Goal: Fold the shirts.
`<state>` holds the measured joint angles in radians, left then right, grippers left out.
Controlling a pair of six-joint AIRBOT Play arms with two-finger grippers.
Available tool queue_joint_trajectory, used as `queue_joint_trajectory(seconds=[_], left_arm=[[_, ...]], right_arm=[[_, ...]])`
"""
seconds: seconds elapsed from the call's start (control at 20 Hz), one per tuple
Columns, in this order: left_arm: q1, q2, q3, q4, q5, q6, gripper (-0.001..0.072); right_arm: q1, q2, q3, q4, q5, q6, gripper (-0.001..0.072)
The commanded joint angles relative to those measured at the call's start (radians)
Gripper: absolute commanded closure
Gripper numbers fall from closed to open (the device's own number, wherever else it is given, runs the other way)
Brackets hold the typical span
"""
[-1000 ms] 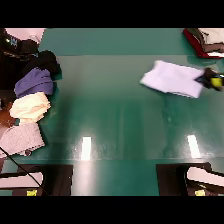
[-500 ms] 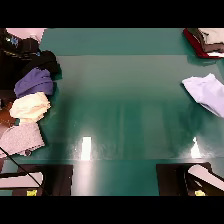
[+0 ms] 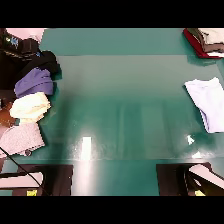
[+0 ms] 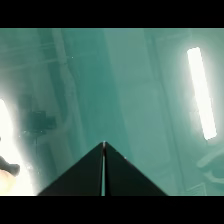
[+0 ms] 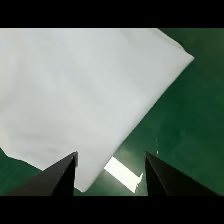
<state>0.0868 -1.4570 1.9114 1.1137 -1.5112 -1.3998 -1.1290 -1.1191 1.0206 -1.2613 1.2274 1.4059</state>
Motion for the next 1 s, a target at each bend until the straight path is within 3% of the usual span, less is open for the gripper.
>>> queue_joint_trajectory(seconds=[0.0, 0.3, 0.35, 0.4, 0.45, 0.7, 0.95], left_arm=[[0.0, 0.0, 0.001, 0.0, 0.022, 0.005, 0.0685], [0.0, 0.001, 0.001, 0.0, 0.037, 0.001, 0.0685], [0.0, 0.0, 0.001, 0.0, 0.037, 0.001, 0.0685], [0.0, 0.001, 0.001, 0.0, 0.037, 0.001, 0.0685], [0.0, 0.001, 0.001, 0.0, 0.037, 0.001, 0.0685], [0.0, 0.001, 0.001, 0.0, 0.037, 0.001, 0.0685], [0.0, 0.001, 0.001, 0.0, 0.037, 0.001, 0.0685]], right_arm=[[0.013, 0.001, 0.043, 0.113, 0.048, 0.018, 0.0278], [0.396, 0.0, 0.107, 0.136, 0.137, 0.014, 0.0286], [0.472, 0.0, 0.12, 0.135, 0.146, 0.014, 0.0371], [0.538, 0.0, 0.134, 0.136, 0.156, 0.013, 0.0578], [0.608, 0.0, 0.153, 0.134, 0.161, 0.013, 0.0692], [0.875, 0.0, 0.244, 0.133, 0.154, 0.014, 0.0693], [1.001, 0.0, 0.312, 0.134, 0.145, 0.014, 0.0693]])
